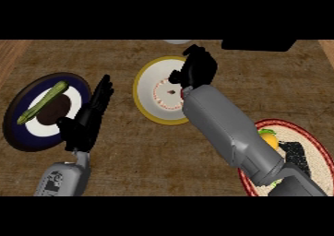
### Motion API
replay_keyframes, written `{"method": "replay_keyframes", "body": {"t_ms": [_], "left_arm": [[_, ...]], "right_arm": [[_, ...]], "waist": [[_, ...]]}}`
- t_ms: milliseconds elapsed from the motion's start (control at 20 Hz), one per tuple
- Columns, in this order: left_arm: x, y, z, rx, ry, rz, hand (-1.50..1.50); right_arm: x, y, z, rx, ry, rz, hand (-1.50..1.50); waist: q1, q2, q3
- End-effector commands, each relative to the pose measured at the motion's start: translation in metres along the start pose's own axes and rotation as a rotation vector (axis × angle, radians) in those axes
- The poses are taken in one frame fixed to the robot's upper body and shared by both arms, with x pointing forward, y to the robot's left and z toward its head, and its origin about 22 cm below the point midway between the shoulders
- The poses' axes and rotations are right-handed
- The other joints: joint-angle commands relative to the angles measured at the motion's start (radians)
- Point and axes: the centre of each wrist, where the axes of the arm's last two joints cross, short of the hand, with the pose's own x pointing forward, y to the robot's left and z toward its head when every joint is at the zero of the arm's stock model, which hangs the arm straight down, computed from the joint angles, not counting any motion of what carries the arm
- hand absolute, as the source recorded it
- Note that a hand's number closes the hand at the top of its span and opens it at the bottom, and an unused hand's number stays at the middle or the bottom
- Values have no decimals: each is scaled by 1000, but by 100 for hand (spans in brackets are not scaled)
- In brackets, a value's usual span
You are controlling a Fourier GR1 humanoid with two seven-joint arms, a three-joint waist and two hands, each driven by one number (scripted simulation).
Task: Pick the tomato from the placemat and place it in the bowl
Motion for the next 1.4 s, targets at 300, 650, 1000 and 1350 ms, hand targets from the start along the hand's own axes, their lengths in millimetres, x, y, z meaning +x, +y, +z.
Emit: {"method": "replay_keyframes", "body": {"t_ms": [300,650,1000,1350], "left_arm": [[-2,2,3,6,-3,6,0],[-6,10,16,47,18,-13,0],[6,24,5,56,21,4,0],[-11,14,15,64,19,7,0]], "right_arm": [[-12,8,16,-153,-108,-325,-150],[1,-4,27,-170,-39,-475,-150],[-9,-22,48,-146,-41,-649,-150],[-57,-32,105,-70,-81,-701,-150]], "waist": [[-15,-4,0],[-40,-16,0],[-69,-21,0],[-66,-17,0]]}}
